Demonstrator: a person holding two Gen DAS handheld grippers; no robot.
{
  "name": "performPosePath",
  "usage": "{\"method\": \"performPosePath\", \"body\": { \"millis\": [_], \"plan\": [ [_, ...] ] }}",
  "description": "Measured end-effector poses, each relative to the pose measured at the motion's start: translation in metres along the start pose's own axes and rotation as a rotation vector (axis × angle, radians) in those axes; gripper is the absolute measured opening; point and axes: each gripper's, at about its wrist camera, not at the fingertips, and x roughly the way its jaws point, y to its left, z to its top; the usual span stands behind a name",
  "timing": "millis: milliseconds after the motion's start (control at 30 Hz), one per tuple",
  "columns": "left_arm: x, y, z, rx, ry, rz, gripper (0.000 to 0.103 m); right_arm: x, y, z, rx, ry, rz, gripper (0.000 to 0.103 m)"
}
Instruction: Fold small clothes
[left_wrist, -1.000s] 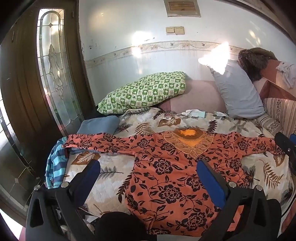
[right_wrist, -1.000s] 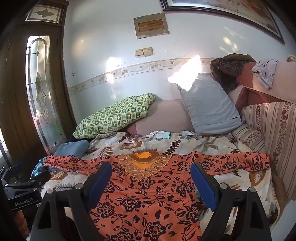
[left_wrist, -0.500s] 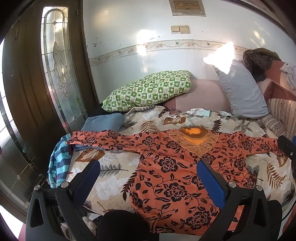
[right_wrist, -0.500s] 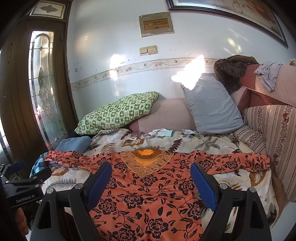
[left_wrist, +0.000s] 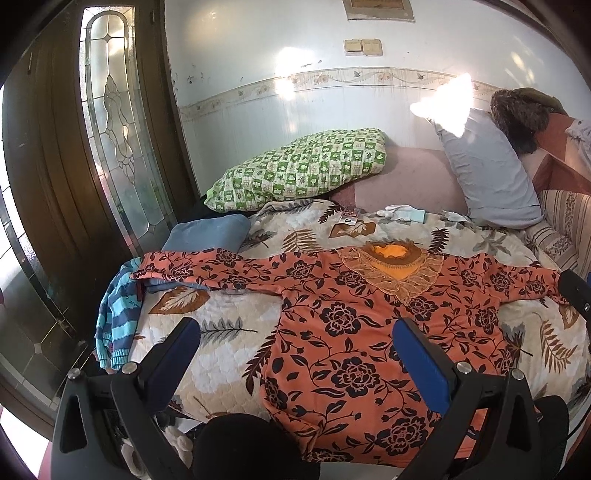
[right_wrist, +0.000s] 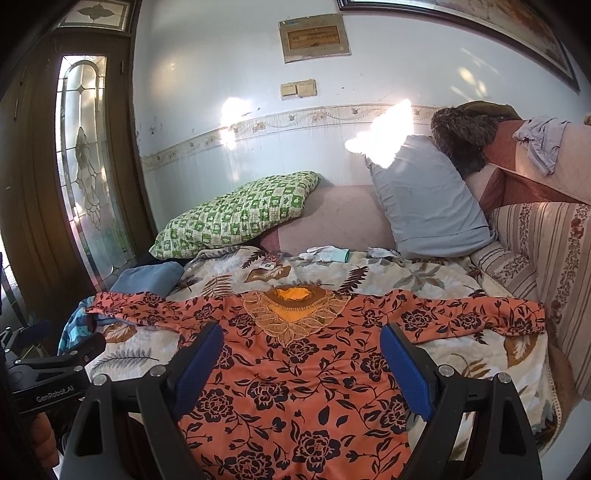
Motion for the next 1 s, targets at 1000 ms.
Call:
{"method": "performPosePath", "body": {
  "millis": [1000],
  "plan": [
    [0.039,-0.005,-0.003,0.013,0.070,0.008,0.103,0.039,-0.008,-0.013,0.023,0.083,-0.002,0.089]
  ]
}}
